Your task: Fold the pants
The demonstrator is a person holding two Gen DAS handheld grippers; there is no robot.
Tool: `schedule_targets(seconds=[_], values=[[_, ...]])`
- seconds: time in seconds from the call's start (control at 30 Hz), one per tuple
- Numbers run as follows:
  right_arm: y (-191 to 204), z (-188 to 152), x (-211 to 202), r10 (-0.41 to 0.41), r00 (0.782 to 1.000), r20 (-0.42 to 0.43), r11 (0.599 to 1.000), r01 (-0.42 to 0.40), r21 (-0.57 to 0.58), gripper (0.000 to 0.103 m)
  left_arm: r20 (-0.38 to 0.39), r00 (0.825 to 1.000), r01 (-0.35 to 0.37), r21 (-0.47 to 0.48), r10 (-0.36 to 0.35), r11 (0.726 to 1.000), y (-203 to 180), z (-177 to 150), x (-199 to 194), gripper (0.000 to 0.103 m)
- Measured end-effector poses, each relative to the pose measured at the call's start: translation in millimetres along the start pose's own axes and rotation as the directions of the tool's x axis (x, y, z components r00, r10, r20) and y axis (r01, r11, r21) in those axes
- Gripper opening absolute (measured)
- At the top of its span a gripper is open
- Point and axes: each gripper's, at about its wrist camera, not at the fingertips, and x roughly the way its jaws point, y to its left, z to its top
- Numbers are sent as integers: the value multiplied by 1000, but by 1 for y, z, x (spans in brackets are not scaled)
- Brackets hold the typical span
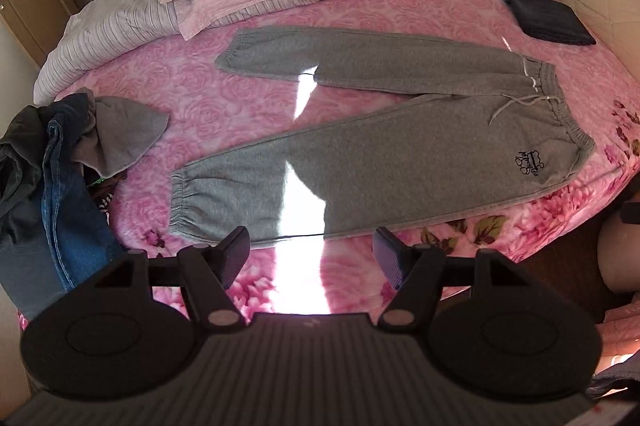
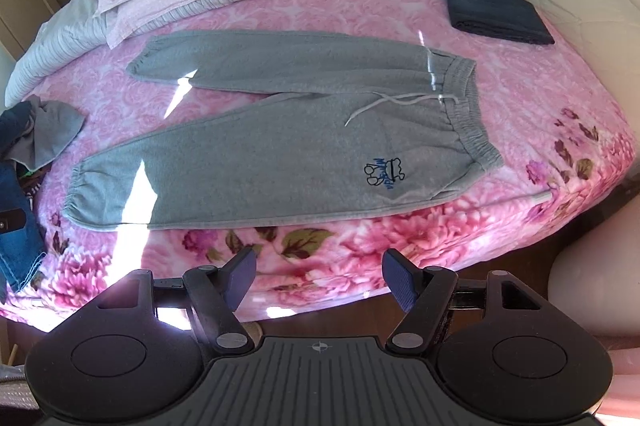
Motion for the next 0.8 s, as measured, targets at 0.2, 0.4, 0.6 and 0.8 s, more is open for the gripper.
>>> schedule_targets(seconds=[0.2, 0.4, 0.6, 0.8], values=[[-2, -5, 1, -14, 1000, -18, 1000, 14, 21, 67, -11, 1000, 3, 16, -3, 1000, 2, -3, -1, 65], [-2, -12, 1, -19, 999, -29, 1000, 19, 23, 67, -20, 1000, 3, 18, -3, 1000, 1, -10, -4, 65], [0, -15, 1, -12, 999, -31, 1000, 12, 16, 67, -23, 1000, -6, 6, 7, 1000, 4, -17, -7, 65], [5, -15, 2, -6, 999, -31, 1000, 6, 2, 67, -25, 1000, -14, -1, 14, 1000, 9, -22, -10, 65]])
